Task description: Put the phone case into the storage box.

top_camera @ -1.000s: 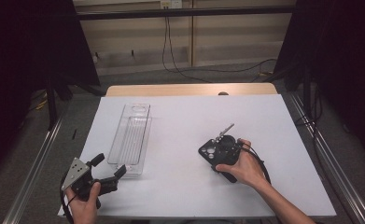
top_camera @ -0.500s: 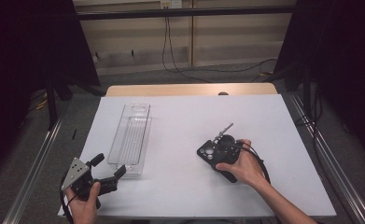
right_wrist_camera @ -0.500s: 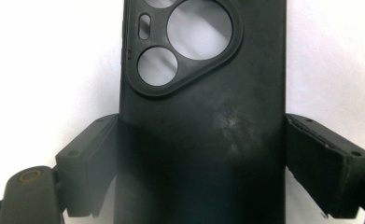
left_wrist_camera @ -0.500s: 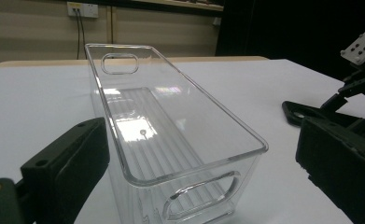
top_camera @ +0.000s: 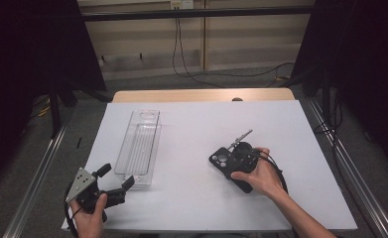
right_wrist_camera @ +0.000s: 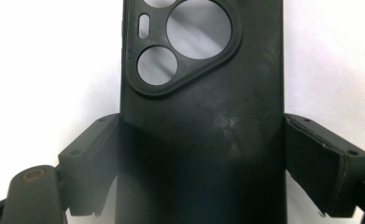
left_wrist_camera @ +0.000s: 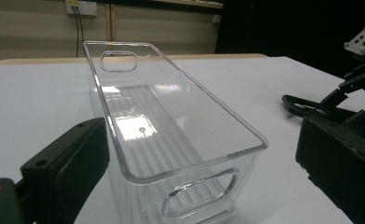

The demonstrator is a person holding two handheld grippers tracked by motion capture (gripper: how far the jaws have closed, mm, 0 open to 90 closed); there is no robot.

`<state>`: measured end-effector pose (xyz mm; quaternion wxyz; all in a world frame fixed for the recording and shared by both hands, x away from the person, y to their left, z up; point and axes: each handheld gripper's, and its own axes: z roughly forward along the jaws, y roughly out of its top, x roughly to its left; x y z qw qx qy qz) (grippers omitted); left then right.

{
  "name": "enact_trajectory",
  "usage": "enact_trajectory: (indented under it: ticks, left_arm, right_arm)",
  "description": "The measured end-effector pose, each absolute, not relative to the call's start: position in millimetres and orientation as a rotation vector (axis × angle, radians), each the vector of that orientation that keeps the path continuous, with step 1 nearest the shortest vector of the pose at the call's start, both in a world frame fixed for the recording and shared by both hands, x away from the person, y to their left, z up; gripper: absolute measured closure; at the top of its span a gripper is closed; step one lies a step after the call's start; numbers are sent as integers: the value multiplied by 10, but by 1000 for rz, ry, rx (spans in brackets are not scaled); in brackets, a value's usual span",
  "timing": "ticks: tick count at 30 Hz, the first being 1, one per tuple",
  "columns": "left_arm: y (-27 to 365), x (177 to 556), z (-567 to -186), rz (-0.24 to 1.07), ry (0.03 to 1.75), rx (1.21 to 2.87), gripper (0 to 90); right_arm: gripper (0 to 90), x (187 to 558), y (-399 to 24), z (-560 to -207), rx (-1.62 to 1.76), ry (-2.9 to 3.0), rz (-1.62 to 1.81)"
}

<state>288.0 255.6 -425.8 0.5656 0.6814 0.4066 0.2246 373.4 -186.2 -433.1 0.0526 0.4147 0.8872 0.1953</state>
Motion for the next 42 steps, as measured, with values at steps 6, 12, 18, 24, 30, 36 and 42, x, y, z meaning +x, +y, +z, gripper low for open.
enact_trajectory:
  ticks: [6,12,18,24,30,36,42]
  left_arm:
    - [2567,2872,-4260,530,966,1595,28]
    - [2548,2878,-4261,523,956,1603,28]
    - [2558,2876,-4261,523,960,1598,28]
    - [2558,2874,-4260,521,958,1600,28]
    - [2562,2873,-4261,523,960,1597,28]
    - [2565,2872,-4259,523,958,1599,28]
    - [2559,2870,-4263,518,959,1599,28]
  right_arm:
    - [152,3721,-1924,-4274,1265,2673,644]
    - [151,3698,-1981,-4196,1264,2644,727]
    - [151,3672,-2050,-4126,1234,2608,828]
    - [151,3643,-2091,-4092,1209,2587,886]
    - [150,3612,-2103,-4060,1169,2536,976]
    - [150,3579,-2157,-4076,1181,2492,1022]
    - [150,3539,-2246,-4085,1193,2428,1092]
